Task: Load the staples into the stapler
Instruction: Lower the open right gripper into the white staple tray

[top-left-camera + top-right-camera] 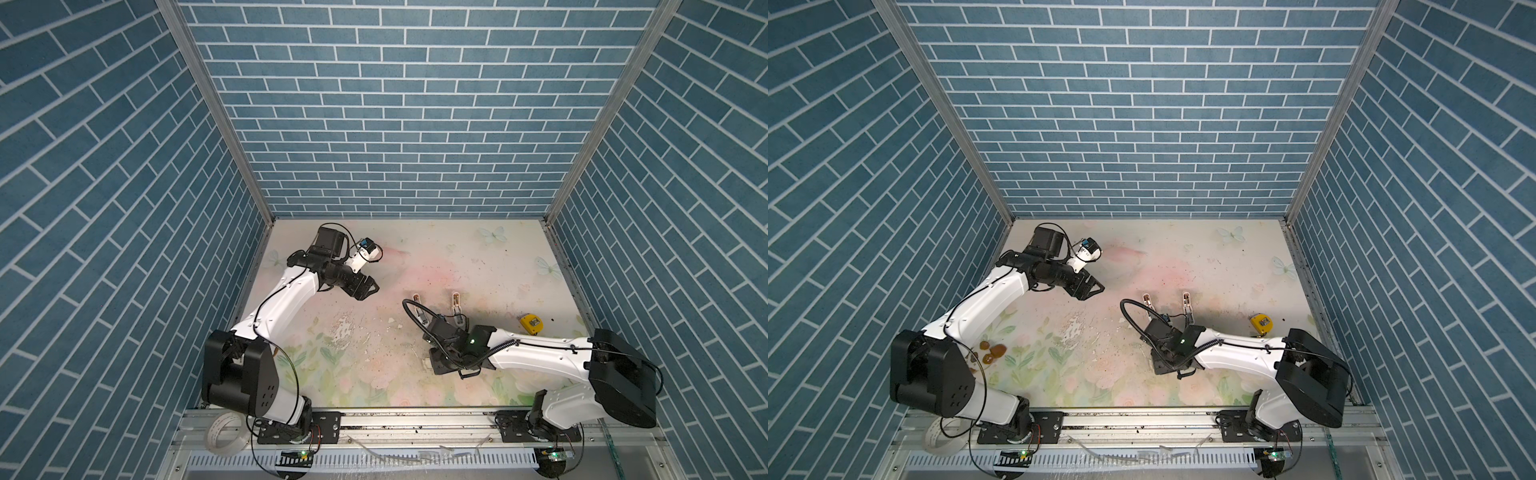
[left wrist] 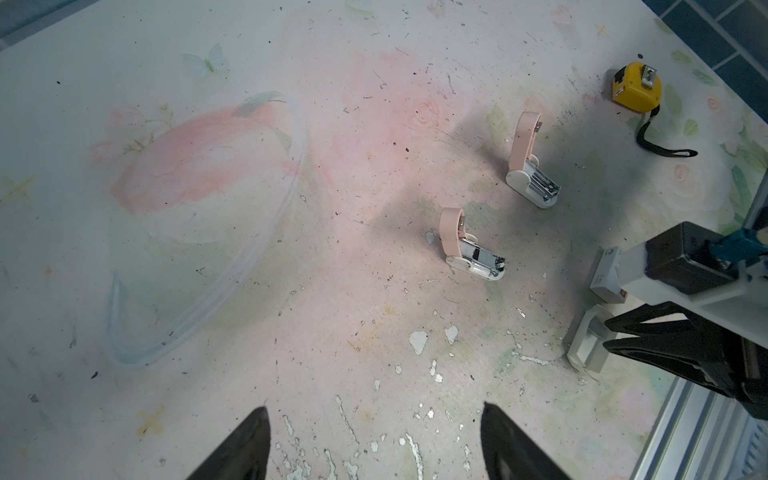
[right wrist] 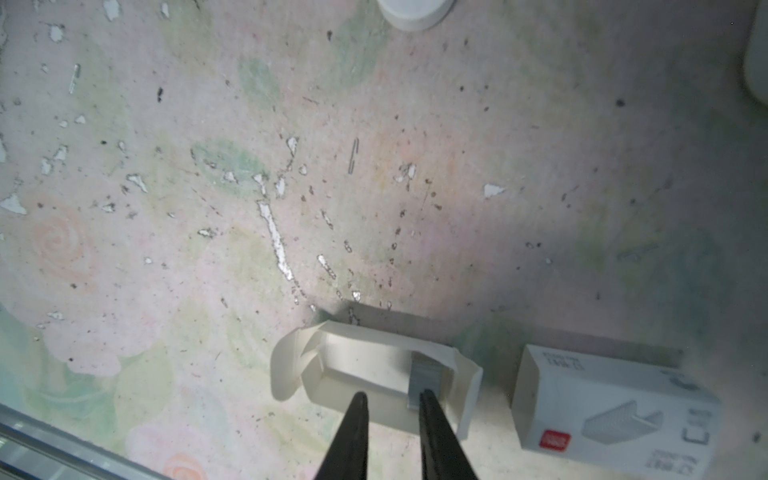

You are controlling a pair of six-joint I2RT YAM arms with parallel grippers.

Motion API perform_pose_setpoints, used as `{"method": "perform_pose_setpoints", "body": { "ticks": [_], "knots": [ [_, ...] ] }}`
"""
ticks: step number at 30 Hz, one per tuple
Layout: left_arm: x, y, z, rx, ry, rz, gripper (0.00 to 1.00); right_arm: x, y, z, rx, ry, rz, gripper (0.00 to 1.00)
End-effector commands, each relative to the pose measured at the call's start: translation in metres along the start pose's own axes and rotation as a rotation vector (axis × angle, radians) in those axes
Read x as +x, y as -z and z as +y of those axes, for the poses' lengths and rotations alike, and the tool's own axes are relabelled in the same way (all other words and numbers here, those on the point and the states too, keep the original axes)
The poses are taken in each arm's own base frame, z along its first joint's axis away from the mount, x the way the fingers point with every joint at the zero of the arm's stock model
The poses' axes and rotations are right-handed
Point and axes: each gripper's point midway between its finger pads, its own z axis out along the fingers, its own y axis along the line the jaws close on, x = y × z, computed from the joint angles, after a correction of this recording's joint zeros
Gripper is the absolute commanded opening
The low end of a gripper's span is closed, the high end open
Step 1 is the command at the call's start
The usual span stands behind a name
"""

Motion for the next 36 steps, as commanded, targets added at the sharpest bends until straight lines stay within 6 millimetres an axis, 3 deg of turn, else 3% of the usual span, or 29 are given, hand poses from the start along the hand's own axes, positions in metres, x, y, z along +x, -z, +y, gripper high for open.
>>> {"method": "perform_pose_setpoints", "body": {
  "ticks": [1,36],
  "knots": [
    [0.0014,0.0021,-0.0018,0.011,0.002,-0.009,0.81,-0.0003,0.0006,-0.0059,0.059,-0.001,0.005,0.24],
    [0.002,0.0017,-0.0021,0.012,0.003,-0.01,0.81,-0.0009,-0.0049,-0.0108,0.17,0.054,0.033,0.25]
  ]
}}
